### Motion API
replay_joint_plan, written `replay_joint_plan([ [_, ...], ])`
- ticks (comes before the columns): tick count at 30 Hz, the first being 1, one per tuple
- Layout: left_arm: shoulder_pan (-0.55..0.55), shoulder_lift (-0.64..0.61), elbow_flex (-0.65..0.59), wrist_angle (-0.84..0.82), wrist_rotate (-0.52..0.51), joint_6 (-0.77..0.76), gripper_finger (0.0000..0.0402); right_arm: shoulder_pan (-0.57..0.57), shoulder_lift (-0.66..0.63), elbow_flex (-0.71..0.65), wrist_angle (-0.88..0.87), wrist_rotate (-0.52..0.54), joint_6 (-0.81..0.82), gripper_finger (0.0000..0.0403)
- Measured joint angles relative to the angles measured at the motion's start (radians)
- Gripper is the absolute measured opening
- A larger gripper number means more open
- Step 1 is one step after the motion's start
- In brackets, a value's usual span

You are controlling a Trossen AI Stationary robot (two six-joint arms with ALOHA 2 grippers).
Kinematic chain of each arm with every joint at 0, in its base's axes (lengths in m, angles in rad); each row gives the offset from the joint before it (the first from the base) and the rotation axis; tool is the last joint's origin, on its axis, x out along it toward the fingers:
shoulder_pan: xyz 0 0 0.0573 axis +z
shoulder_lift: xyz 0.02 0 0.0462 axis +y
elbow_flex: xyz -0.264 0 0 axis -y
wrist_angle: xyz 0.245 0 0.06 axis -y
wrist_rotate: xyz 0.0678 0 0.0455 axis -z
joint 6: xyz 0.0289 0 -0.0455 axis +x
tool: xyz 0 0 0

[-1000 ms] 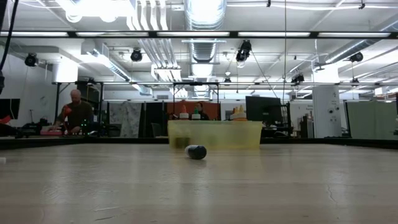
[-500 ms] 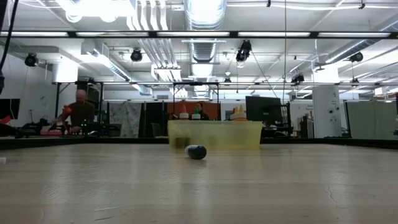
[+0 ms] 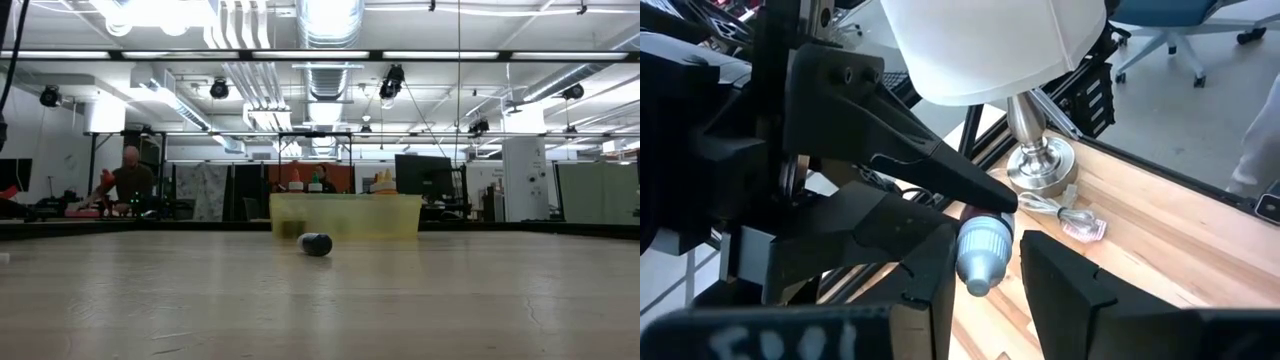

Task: Pick & Place food coloring
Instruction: Put the small orange food coloring bottle into the yellow bin

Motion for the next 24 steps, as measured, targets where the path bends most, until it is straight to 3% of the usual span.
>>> replay_joint_plan([
  [15, -0.007, -0.001, 0.001, 0.011, 0.002, -0.009, 0.0086, 0.001, 0.0, 0.0, 0.0, 0.0, -0.001, 0.0064],
  [24, -0.007, -0.001, 0.001, 0.019, 0.006, -0.024, 0.0041, 0.001, 0.0, 0.0, 0.0, -0.001, -0.008, 0.0064],
])
